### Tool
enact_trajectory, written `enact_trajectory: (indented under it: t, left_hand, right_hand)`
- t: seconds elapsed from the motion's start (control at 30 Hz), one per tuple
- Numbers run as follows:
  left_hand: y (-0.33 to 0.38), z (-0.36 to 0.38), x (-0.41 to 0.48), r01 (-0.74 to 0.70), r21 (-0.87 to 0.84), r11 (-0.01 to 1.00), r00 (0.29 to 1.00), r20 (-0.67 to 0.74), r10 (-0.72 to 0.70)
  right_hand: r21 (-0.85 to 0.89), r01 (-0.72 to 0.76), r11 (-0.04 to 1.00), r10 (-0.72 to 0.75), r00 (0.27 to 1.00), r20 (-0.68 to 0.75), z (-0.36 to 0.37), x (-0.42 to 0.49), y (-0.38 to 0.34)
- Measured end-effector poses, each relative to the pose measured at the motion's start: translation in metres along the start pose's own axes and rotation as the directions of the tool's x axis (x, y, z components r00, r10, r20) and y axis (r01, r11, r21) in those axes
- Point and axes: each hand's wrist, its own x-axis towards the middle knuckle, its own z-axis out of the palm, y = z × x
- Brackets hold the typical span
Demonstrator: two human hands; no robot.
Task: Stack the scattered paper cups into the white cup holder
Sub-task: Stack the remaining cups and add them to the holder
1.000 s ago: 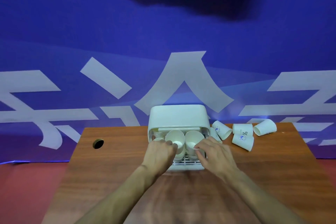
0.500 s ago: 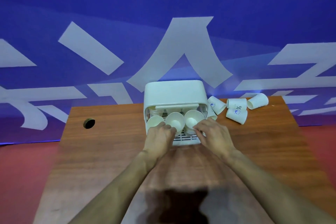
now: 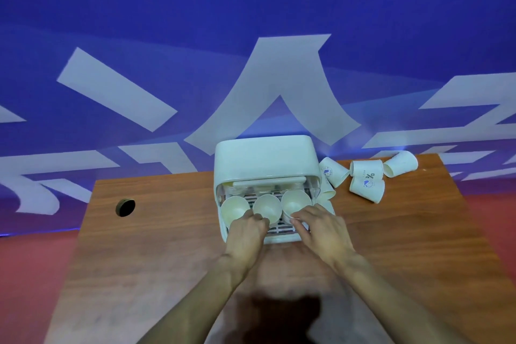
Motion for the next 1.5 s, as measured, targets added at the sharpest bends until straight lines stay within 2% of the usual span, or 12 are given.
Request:
enact_trajectory:
  t: [0.5, 0.73, 0.83, 0.9, 1.0, 1.07, 1.17, 1.33, 1.5]
  left_hand:
    - [0.017, 0.013, 0.019, 0.035, 0.095, 0.995, 0.994, 0.098, -0.044]
    - [0.024, 0.005, 0.021, 0.059, 0.12, 0.991, 0.988, 0.133, -0.075]
    - [0.029, 0.001, 0.015, 0.059, 0.138, 0.989, 0.993, 0.09, -0.072]
    - [0.032, -0.005, 0.009, 0.068, 0.111, 0.992, 0.998, -0.002, -0.068]
    - [0.047, -0.021, 0.003, -0.052, 0.075, 0.996, 0.987, -0.145, 0.063]
    - [0.066, -0.029, 0.006, -0.129, 0.108, 0.986, 0.971, -0.189, 0.148]
    - [0.11, -0.037, 0.026, -0.226, 0.131, 0.965, 0.955, -0.163, 0.246]
    - [0.195, -0.03, 0.093, -0.375, 0.247, 0.893, 0.912, -0.071, 0.403]
    - [0.257, -0.024, 0.167, -0.558, 0.392, 0.732, 0.802, 0.03, 0.596]
  right_hand:
    - [-0.034, -0.057, 0.998, 0.062, 0.985, 0.163, 0.031, 0.01, 0.012]
    - [-0.136, -0.012, 0.991, 0.045, 0.969, 0.243, 0.03, 0.012, 0.013]
    - [-0.041, 0.016, 0.999, -0.008, 0.981, 0.193, 0.018, 0.009, 0.015]
    - [0.049, 0.058, 0.997, -0.061, 0.996, 0.07, 0.005, 0.003, 0.024]
    - [0.068, 0.087, 0.994, -0.082, 0.993, -0.079, -0.016, -0.007, 0.061]
    - [0.03, 0.019, 0.999, -0.018, 0.999, -0.037, -0.032, -0.01, 0.099]
    - [-0.03, -0.1, 0.995, 0.102, 0.99, 0.094, -0.057, -0.01, 0.166]
    - [-0.089, -0.212, 0.973, 0.225, 0.956, 0.189, -0.093, -0.001, 0.271]
    - [-0.087, -0.316, 0.945, 0.328, 0.909, 0.255, -0.105, 0.024, 0.343]
